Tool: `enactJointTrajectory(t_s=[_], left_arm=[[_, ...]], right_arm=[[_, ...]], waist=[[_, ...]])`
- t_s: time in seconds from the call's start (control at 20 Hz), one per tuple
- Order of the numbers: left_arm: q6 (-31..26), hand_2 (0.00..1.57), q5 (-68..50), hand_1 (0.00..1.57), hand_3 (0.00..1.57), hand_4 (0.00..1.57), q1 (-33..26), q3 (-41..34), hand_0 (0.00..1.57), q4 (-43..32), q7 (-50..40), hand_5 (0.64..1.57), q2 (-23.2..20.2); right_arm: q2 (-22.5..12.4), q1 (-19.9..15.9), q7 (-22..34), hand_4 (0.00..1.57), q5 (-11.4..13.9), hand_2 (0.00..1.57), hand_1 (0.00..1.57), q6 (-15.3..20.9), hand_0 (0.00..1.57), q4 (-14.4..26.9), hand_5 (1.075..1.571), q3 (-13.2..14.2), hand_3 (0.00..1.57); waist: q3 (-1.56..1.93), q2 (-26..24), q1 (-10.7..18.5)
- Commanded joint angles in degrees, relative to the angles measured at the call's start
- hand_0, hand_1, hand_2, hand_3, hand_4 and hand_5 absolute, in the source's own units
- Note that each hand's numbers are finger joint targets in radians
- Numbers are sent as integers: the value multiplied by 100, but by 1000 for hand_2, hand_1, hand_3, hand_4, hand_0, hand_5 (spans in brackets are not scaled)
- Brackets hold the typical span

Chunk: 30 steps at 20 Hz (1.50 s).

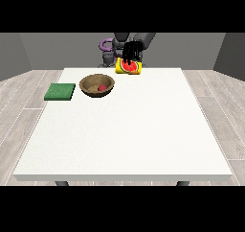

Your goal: Pick the cup and pour the ball into the bowl, then pick the bowl and place it on the pad

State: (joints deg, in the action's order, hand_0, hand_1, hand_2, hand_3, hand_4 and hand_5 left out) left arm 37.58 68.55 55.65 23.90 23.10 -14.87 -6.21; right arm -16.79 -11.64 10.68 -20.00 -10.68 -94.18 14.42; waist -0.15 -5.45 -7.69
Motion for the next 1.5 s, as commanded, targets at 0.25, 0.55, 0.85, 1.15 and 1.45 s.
enactJointTrajectory(t_s=[0.25,0.55,0.85,1.15,1.45], left_arm=[[1010,1571,-2713,1458,1571,1104,-1462,-1843,1458,1203,2418,1570,-720],[149,1571,-4773,1501,1571,1472,-2089,-2729,1501,2197,4007,1461,-306],[-1848,873,-6914,811,348,476,-2018,-3611,811,2921,4544,1566,490],[-4092,0,-8133,0,0,0,-2093,-4408,0,2701,5535,1559,-485],[-4896,0,-8384,0,0,0,-1493,-4673,0,2212,4721,1537,-1662]], right_arm=[[51,223,-285,395,-154,0,0,-120,0,-693,1564,88,0],[119,339,-141,419,-238,0,0,7,0,-1024,1565,119,0],[327,376,-138,501,-136,0,0,223,0,-995,1566,44,0],[622,249,-180,499,512,0,0,776,0,-1727,1566,-365,0],[1046,269,-349,484,969,0,0,1004,0,-1518,1569,-894,0]], waist=[[-23,864,-94],[-61,960,204],[-91,1093,653],[-17,2015,832],[13,2223,681]])
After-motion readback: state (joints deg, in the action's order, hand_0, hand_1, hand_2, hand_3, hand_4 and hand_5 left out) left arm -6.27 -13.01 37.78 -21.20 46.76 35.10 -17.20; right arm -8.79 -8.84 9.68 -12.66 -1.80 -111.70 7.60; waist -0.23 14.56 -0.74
